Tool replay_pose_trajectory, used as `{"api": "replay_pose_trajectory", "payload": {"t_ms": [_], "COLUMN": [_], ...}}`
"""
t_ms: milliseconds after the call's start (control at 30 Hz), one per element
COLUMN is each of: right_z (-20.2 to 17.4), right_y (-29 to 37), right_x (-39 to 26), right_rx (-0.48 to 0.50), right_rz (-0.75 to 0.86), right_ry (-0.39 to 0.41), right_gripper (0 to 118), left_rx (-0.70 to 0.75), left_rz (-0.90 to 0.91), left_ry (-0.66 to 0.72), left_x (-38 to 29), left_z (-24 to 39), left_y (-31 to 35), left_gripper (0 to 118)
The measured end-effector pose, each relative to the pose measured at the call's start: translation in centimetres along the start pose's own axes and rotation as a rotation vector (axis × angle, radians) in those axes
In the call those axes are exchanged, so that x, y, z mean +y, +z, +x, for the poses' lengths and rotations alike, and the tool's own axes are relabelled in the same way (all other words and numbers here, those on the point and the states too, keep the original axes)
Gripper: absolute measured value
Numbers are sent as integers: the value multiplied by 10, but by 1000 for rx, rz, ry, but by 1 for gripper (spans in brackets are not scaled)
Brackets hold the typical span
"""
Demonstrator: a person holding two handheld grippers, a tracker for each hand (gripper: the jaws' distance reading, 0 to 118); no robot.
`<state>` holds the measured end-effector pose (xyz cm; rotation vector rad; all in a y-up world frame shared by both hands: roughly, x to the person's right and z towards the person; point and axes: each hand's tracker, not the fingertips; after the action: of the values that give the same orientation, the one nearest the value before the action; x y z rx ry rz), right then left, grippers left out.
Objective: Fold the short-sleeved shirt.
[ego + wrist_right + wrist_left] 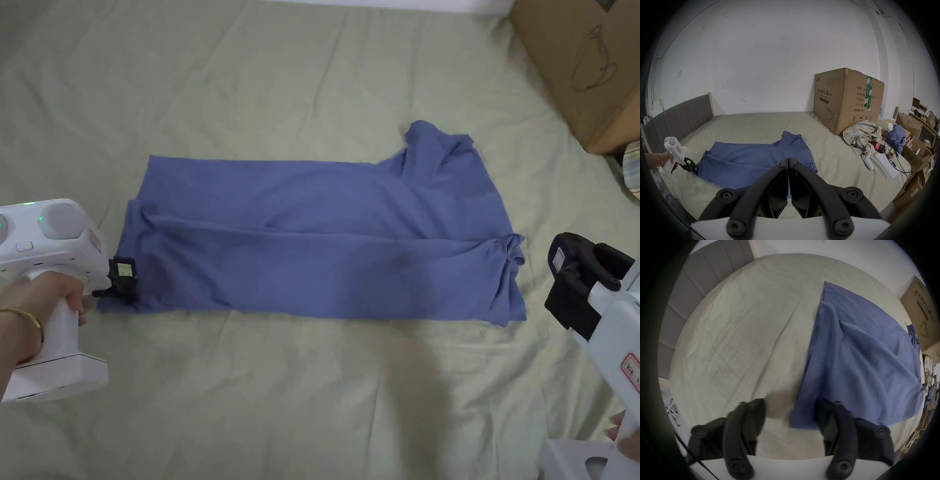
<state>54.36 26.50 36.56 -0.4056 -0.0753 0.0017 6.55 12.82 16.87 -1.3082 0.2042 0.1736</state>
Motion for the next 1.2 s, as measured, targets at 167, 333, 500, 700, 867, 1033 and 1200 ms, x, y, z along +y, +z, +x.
{"api": "replay_pose_trajectory", "payload": {"t_ms": [167,333,500,700,867,1033,1200], "right_z": [10,15,28,53,55,54,56], "right_y": [-10,-11,-37,-120,-171,-199,-210], "right_x": [-9,-9,3,12,-17,-50,-66], "right_rx": [-12,-15,-11,88,16,-106,-74], "right_rz": [-27,-45,-138,-527,-698,-796,-818], "right_ry": [-19,-5,28,-40,-90,-126,-148], "right_gripper": [0,0,0,109,112,108,66], "left_rx": [10,55,-37,-89,-94,-76,-66], "left_rz": [16,8,144,203,211,183,162], "left_ry": [-104,-174,-89,-67,-40,-21,-11], "left_x": [-6,-3,1,-2,-7,-12,-13], "left_z": [25,37,23,14,13,10,9], "left_y": [6,12,51,78,77,63,53], "left_gripper": [16,5,4,4,4,4,4]}}
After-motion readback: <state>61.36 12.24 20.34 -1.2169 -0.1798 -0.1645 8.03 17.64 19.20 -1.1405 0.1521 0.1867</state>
